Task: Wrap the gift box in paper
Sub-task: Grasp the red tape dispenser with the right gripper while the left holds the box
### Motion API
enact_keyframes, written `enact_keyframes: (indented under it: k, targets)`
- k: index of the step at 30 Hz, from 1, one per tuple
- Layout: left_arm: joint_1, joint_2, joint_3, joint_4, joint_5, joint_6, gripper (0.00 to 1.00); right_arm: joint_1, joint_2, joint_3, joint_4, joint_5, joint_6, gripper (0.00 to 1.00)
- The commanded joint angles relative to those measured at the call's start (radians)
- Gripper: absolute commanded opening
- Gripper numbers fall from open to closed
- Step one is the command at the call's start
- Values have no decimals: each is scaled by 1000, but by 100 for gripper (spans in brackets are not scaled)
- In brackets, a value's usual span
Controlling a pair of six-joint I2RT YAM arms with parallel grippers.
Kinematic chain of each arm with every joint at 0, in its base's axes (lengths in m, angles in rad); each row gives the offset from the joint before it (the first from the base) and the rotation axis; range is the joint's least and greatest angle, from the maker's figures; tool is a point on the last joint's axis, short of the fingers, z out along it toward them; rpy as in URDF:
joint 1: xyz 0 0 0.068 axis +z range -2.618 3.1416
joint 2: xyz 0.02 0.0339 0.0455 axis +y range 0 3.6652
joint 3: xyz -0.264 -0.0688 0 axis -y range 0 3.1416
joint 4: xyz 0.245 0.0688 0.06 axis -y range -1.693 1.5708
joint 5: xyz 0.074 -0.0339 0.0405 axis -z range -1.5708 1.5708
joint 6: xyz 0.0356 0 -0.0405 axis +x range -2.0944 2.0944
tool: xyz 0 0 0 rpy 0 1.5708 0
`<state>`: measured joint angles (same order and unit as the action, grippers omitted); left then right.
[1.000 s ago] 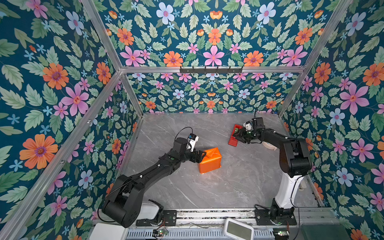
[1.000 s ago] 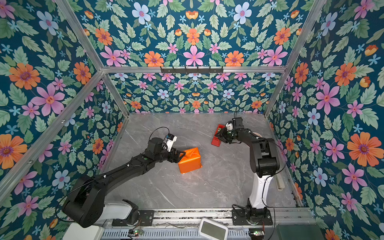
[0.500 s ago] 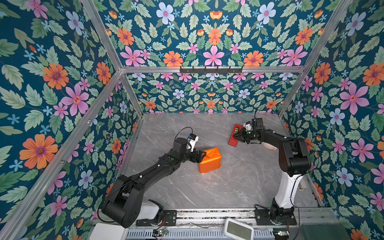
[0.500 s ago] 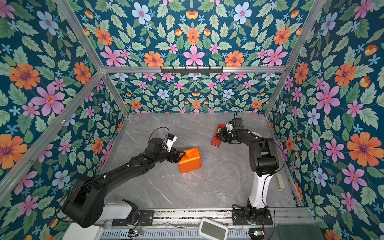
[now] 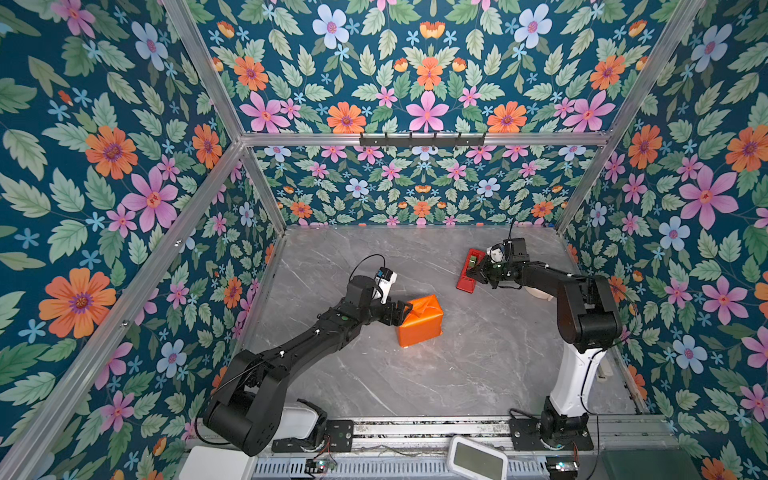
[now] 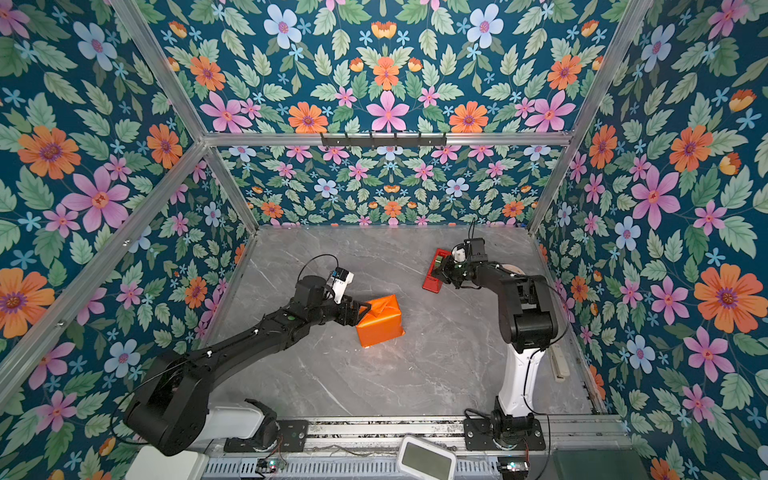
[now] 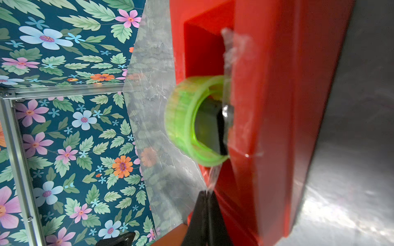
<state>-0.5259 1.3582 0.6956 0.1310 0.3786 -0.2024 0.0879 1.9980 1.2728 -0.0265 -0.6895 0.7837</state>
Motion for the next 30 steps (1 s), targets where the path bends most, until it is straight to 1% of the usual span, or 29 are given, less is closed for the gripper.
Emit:
enact_keyframes:
  k: [1,7,12,21,30]
  targets:
    - [-2,2,-10,-128,-15,41,86,1,-1,-2,38,-7,27,0]
    - [-2,-2,-8,-128,-15,41,86,1,-14,-12,54,-1,44,0]
    - [-2,-4,-8,-128,-15,41,85,1,-32,-19,100,-17,87,0]
    - [-2,-5,-8,-128,-15,41,85,3,-76,-98,284,-84,233,0]
    - [-2,-4,-8,-126,-15,41,85,31,-131,-189,346,-82,268,0]
